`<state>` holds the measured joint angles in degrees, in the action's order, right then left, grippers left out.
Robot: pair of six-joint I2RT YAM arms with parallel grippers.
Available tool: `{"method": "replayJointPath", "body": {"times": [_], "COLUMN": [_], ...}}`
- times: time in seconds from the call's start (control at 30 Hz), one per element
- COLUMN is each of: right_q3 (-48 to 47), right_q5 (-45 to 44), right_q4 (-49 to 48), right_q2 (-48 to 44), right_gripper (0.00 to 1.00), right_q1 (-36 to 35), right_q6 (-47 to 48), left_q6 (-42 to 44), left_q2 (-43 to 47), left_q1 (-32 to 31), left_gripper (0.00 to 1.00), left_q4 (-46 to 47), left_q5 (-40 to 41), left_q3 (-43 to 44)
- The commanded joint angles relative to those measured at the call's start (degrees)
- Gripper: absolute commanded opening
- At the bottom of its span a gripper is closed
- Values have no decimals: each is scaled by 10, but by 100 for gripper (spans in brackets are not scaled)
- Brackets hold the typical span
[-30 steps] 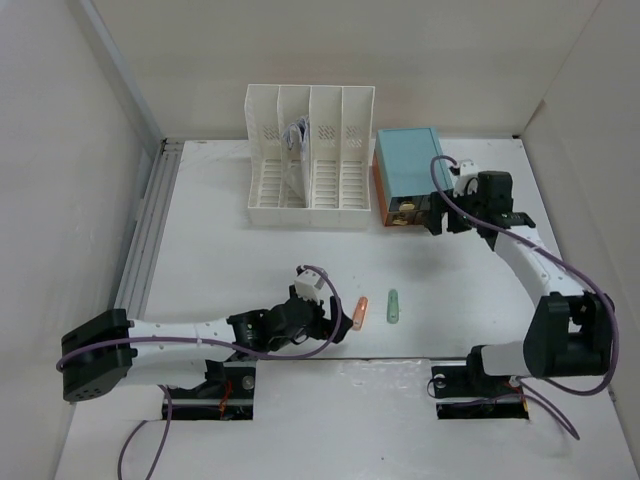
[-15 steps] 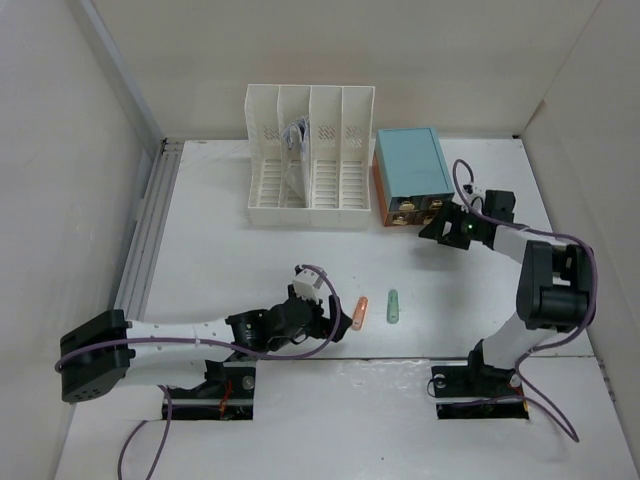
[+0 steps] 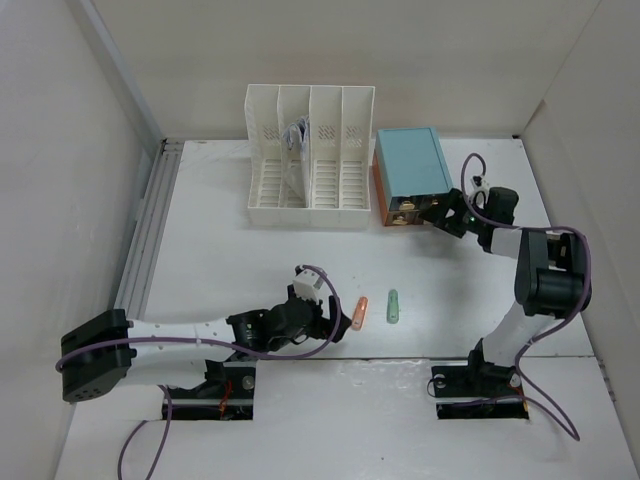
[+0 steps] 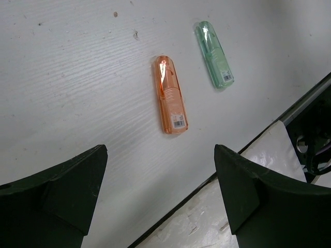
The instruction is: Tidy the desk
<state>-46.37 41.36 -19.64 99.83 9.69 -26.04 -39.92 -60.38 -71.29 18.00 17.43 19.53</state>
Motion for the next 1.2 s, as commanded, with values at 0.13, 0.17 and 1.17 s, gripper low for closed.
{"method": "replayJointPath", "body": {"times": [0.13,0.17,1.17], "right_q3": [4,4,65], "right_q5": [-23,-23,-143], "right_q4": [-92,-92,-105], "right_q2": [25,25,-66], "right_gripper": [77,77,31], "right_q1": [2,2,-30], "right_q6": [-30,-30,-52], "left_q6": [-1,-1,-17], "left_q2": [25,25,82], "left_q1": [-3,-3,-25], "left_gripper": [82,82,82], "left_q4": [-10,-10,-64], "left_q5": [9,9,26], "left_q3": [21,21,26]}}
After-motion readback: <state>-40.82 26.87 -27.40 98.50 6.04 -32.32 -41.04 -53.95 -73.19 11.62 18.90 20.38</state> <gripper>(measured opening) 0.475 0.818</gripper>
